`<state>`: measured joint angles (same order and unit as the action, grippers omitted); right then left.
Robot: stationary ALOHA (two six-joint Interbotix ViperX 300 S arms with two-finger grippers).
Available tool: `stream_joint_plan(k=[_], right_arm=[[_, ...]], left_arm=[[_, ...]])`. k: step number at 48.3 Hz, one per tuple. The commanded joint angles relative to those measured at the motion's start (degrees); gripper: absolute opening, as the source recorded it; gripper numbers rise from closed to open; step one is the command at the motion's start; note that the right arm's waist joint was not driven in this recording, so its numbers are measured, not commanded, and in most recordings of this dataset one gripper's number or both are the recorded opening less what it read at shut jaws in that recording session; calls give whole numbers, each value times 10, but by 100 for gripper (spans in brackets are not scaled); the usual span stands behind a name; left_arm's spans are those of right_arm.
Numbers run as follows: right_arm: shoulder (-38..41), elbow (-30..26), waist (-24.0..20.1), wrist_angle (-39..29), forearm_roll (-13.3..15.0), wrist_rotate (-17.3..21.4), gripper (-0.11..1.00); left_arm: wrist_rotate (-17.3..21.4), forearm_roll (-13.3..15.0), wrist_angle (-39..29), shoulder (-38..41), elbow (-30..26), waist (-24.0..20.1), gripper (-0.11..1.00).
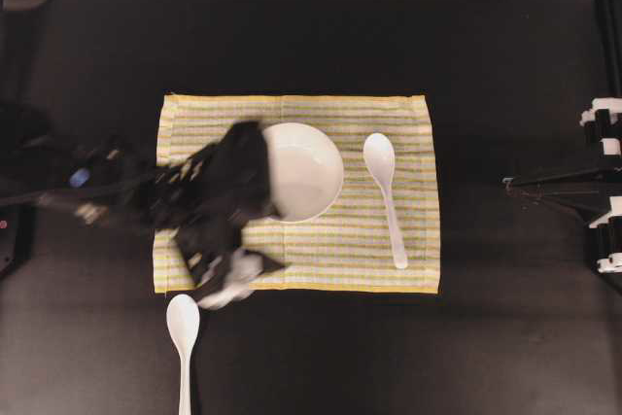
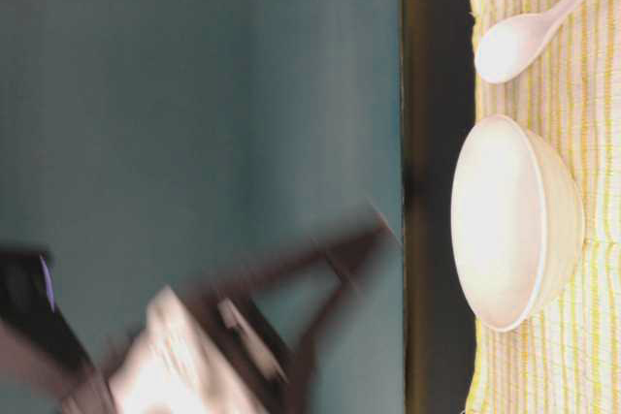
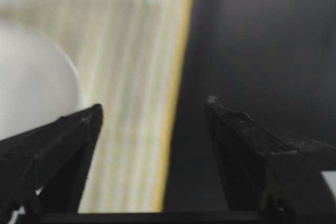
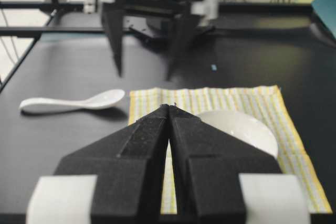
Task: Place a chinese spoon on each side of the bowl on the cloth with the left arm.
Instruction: 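Release the spoon and move the left gripper to the left spoon, then lower the left gripper and grasp the left spoon's bowl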
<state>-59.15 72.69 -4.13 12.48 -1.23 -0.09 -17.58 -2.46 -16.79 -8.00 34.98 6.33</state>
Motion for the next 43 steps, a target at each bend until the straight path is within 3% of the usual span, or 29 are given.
stream_joint_plan(k=[1, 8, 18, 43], right_arm=[[3, -4, 0, 4, -1, 4, 0], [3, -4, 0, 4, -1, 4, 0], [3, -2, 0, 6, -1, 4, 0], [3, -2, 0, 7, -1, 5, 0]], left_arm=[[-22, -2, 2, -38, 51, 30, 74], [-67, -2, 3, -81, 127, 72, 74], [-134, -2, 6, -91, 200, 83, 74], [-149, -2, 123, 38, 193, 98, 74]])
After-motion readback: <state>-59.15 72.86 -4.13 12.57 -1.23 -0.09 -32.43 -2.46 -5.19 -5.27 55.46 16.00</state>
